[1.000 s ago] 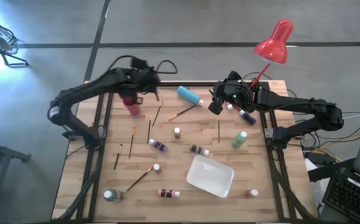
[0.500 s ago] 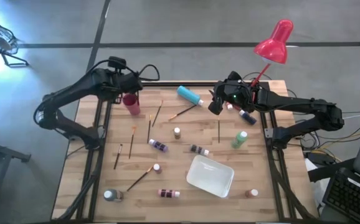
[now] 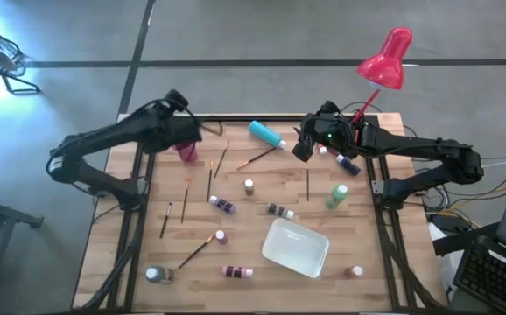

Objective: Pick & Place Paint Supplies
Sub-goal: Put the orange paintbrush into the pink cup

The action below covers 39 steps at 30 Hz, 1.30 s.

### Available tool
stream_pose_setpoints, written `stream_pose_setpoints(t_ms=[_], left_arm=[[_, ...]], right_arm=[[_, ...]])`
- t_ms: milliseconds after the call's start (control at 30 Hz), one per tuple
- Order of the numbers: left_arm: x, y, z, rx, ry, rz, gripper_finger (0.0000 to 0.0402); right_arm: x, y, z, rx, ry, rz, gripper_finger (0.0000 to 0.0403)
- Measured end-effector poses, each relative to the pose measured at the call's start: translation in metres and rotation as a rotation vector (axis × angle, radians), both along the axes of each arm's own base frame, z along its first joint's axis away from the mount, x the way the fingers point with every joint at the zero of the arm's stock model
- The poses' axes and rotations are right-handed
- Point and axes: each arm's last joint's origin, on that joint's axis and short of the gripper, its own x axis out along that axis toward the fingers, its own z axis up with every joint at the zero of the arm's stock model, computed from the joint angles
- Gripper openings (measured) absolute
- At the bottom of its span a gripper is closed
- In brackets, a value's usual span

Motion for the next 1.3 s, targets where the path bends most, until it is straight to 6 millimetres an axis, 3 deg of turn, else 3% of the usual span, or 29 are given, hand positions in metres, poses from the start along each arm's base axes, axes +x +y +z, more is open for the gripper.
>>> stream_pose_setpoints(t_ms=[200,400,600,1067,1300], left_arm=[[-0.011,-0.01,-0.025,0.01,0.087,-0.031,0.0004],[-0.008,-0.009,-0.043,-0.02,0.188,-0.042,0.0004],[0.005,-0.005,-0.058,-0.036,0.255,-0.058,0.0004],[0.041,0.005,-0.094,-0.082,0.339,-0.05,0.0004],[0.053,0.008,-0.111,-0.1,0.375,-0.036,0.0004]], right_arm=[[0.0,-0.001,0.001,-0.002,-0.008,-0.003,0.0193],[0.0,-0.002,0.001,0.01,-0.022,-0.017,0.018],[0.0,-0.002,0.001,0.011,-0.023,-0.018,0.0171],[0.0,-0.002,0.0,0.009,-0.018,-0.016,0.0199],[-0.001,-0.002,0.0,0.007,-0.007,-0.014,0.0186]])
